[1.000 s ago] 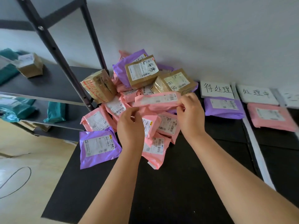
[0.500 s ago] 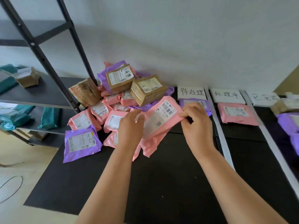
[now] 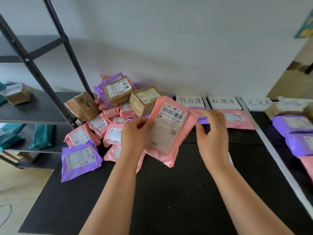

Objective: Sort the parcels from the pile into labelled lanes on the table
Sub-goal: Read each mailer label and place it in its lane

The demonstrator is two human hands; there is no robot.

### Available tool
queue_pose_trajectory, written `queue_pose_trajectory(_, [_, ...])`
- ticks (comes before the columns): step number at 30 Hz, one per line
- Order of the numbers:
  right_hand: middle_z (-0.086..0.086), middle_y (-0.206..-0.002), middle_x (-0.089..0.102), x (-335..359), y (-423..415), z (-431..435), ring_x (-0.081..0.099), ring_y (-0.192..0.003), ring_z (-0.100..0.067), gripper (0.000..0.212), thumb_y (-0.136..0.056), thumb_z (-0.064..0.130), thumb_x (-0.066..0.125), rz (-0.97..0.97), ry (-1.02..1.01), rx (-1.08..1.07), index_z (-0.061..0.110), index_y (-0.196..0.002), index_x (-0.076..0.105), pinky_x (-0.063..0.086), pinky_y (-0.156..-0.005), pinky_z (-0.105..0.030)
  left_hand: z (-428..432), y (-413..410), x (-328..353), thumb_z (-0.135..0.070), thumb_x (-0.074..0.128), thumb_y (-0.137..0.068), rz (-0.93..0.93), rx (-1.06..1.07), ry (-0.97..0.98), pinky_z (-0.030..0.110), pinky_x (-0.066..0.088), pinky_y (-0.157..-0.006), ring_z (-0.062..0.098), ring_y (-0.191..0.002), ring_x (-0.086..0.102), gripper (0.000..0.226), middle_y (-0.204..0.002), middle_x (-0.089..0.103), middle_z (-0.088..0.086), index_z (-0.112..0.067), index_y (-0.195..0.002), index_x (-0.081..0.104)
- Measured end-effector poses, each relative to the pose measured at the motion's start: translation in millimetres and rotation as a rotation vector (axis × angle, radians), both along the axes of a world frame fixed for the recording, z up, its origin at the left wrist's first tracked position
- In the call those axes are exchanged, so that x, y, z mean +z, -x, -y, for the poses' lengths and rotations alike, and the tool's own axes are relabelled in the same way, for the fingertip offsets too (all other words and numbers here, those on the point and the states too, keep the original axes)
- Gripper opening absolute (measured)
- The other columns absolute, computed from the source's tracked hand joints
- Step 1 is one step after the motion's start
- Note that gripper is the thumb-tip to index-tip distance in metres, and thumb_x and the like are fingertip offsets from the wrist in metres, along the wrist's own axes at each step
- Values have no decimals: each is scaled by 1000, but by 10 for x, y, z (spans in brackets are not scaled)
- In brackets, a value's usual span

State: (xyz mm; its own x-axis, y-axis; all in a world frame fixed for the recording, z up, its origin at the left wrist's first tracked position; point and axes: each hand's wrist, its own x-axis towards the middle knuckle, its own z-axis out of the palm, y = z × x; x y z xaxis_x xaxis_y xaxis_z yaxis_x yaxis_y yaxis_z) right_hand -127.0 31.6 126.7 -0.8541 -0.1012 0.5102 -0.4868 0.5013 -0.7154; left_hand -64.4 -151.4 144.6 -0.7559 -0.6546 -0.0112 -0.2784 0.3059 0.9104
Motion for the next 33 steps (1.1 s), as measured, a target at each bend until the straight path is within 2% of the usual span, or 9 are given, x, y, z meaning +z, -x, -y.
queue_pose_trajectory(3, [19,-119,55,143,-136,70,53,-105,9,42,-97,16,59,270,199,-35,29,-136,50,40,-85,-8,43,-75,125,-35,62,-96,-77,50,-70,31,52,-68,8,-75,62,13,-81,68,-12,-28,-90,71])
queue_pose_trajectory(6, [23,-105,61,205,-220,175,54,-93,18,39,-96,38,60,446,205,28,30,-133,54,39,-76,-7,63,-162,205,-31,61,-96,-146,67,-143,26,54,-72,4,-83,65,18,-84,70,-14,-37,-80,67])
queue_pose_trajectory(8, [26,-101,59,215,-239,266,54,-90,17,36,-94,45,61,507,165,78,31,-126,57,40,-70,-7,79,-194,237,-28,64,-95,-178,90,-229,30,58,-76,8,-85,68,20,-83,72,-12,-36,-77,68])
queue_pose_trajectory(11, [24,-95,67,219,-264,362,62,-87,11,21,-93,41,64,495,164,124,26,-108,68,49,-69,-8,107,-235,265,-27,67,-93,-204,92,-337,34,60,-76,14,-85,72,15,-82,74,-8,-31,-80,72])
queue_pose_trajectory(16, [17,-85,73,287,-322,402,67,-82,2,6,-92,26,70,410,160,83,23,-93,75,56,-69,-18,195,-247,303,-23,71,-89,-200,47,-426,33,59,-76,18,-87,73,5,-86,76,-4,-23,-87,76])
queue_pose_trajectory(21, [17,-84,72,414,-346,379,66,-84,7,6,-93,21,68,397,203,113,22,-92,74,53,-67,-10,225,-219,426,-21,72,-87,-255,12,-433,33,58,-81,14,-91,72,9,-93,76,-6,-23,-95,76])
queue_pose_trajectory(25, [15,-87,73,458,-396,373,67,-86,5,6,-93,22,67,402,184,160,21,-93,73,55,-70,-14,268,-212,514,-27,71,-88,-326,36,-399,35,60,-81,13,-89,72,13,-91,76,-8,-23,-100,76])
queue_pose_trajectory(29, [17,-87,72,502,-445,355,67,-87,4,6,-93,20,66,410,166,208,23,-90,71,55,-72,-14,256,-242,575,-31,73,-88,-352,35,-364,29,60,-77,9,-84,72,14,-88,76,-9,-23,-98,77])
queue_pose_trajectory(33, [19,-86,72,515,-476,341,68,-86,3,6,-93,19,66,430,184,218,21,-88,70,56,-73,-15,242,-270,602,-20,72,-89,-344,29,-336,29,60,-76,9,-79,72,6,-84,76,-9,-21,-92,77])
